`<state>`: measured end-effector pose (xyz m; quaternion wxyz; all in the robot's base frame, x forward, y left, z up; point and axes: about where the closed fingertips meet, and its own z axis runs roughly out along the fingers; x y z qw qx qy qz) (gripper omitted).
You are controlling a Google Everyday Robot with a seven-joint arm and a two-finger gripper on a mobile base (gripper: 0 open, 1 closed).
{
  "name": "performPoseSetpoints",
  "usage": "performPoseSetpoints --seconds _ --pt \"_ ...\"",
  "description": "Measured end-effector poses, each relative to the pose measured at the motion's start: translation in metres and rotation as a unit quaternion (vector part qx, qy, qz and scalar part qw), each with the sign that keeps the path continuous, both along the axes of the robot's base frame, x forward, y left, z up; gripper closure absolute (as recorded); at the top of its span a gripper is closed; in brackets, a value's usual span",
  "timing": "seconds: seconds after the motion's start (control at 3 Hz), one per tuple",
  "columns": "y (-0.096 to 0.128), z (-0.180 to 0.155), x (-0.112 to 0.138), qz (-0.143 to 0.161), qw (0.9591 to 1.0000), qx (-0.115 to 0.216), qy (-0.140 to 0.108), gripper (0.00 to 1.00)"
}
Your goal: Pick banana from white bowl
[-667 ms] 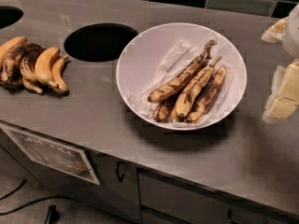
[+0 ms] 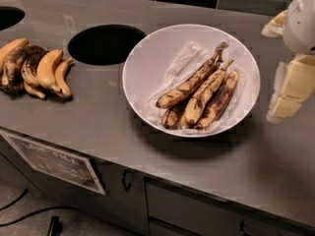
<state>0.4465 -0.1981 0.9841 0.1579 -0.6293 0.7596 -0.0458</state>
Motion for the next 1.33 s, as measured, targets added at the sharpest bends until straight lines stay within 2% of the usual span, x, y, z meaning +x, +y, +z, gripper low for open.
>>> performPoseSetpoints --seconds 0.33,0.67,1.33 --pt "0.041 0.003 0.010 0.066 0.9975 -0.023 0.003 0.00" --pt "0.077 -0.004 0.016 0.126 0.9914 -0.035 0.009 0.00" --pt "0.129 -0.025 0.032 0.197 0.9797 -0.034 0.021 0.00"
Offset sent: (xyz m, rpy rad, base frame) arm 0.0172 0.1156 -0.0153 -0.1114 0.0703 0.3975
